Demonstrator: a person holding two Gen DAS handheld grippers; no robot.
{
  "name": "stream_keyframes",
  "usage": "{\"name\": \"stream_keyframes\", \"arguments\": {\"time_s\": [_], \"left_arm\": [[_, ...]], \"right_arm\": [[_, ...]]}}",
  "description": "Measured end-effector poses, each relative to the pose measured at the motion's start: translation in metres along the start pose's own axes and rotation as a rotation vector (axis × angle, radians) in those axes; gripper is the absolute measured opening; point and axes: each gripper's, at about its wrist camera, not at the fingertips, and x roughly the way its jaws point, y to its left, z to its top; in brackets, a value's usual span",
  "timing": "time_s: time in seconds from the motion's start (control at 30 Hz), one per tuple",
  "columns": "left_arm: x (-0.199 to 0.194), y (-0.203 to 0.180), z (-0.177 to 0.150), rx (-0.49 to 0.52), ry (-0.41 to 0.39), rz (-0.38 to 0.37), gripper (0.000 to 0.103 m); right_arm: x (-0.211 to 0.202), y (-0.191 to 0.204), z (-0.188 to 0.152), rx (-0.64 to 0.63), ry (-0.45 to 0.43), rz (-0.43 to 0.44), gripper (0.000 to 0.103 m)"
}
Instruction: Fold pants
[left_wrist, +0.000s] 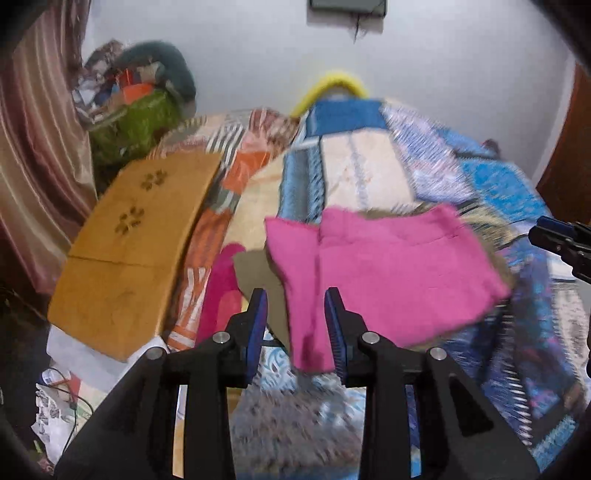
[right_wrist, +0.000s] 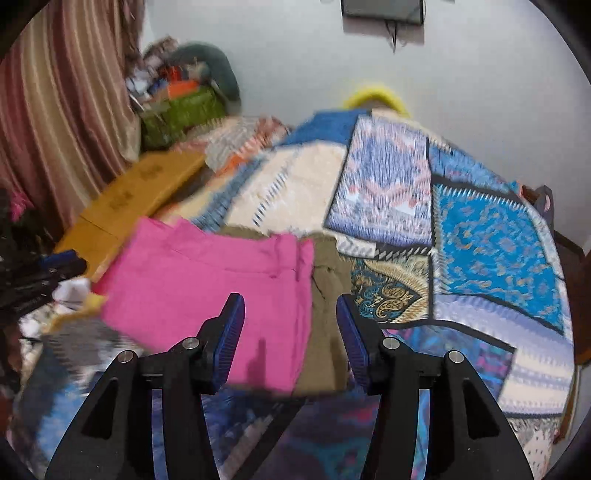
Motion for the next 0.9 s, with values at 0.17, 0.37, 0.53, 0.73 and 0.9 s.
{"name": "stream_keyframes", "arguments": {"time_s": [0.17, 0.37, 0.53, 0.73, 0.9], "left_arm": [[-0.088, -0.018, -0.003, 0.022, -0.121, -0.041, 0.032], [-0.209, -0.038, -0.019, 0.012, -0.303, -0.114, 0.032], [-0.291, -0.049, -0.042, 0.01, -0.424, -0.163, 0.035], [-0.366, -0.056, -0.085, 0.004, -0.547, -0.174, 0.043], [-0.401, -0.068, -0.122, 0.019, -0.627, -0.12, 0.059]], "right_arm": [[-0.095, 0.027, 0.007, -0.026, -0.157, 0.02, 0.048], [-0.196, 0.067, 0.001, -0.063, -0.343, 0.041, 0.048], [-0.261, 0.098, -0.02, -0.072, -0.459, 0.064, 0.048], [-0.303, 0.125, -0.056, -0.056, -0.546, 0.088, 0.048], [-0.312, 0.132, -0.075, -0.056, -0.58, 0.063, 0.063]]}}
